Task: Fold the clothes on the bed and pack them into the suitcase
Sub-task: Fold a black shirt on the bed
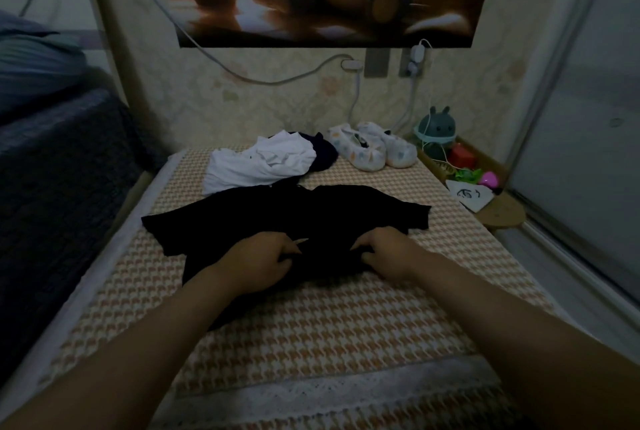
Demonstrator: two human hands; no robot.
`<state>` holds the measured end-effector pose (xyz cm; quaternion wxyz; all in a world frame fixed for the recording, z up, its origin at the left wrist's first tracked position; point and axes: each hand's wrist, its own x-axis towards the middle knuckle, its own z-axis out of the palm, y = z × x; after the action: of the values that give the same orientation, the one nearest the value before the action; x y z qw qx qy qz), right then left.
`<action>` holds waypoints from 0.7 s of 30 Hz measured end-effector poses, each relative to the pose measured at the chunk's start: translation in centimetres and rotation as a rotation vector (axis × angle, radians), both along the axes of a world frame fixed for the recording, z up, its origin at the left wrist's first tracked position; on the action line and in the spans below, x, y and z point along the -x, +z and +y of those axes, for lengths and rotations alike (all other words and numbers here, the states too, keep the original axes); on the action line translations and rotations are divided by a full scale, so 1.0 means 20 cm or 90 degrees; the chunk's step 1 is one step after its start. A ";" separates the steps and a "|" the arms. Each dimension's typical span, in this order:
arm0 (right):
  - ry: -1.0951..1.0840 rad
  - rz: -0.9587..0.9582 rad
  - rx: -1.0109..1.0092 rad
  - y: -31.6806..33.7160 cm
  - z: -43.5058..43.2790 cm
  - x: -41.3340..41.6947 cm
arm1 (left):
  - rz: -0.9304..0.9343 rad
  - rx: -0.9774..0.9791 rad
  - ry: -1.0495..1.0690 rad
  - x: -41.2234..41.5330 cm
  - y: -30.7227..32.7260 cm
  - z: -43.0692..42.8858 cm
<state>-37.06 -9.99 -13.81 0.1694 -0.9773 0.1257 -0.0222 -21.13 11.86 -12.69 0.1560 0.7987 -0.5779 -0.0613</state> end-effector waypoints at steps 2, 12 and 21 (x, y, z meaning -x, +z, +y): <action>-0.021 -0.015 -0.005 0.03 -0.02 -0.03 | -0.013 0.063 0.028 -0.05 0.04 0.00; -0.400 -0.056 -0.397 0.24 -0.18 -0.42 | 0.122 0.145 0.374 -0.44 0.19 -0.12; -0.159 -0.076 -0.209 0.00 -0.14 -0.63 | 0.126 0.102 0.317 -0.56 -0.06 -0.09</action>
<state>-24.42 -12.87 -13.74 0.3293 -0.9104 0.2371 -0.0804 -9.92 10.02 -13.94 0.2848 0.8914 -0.3486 -0.0524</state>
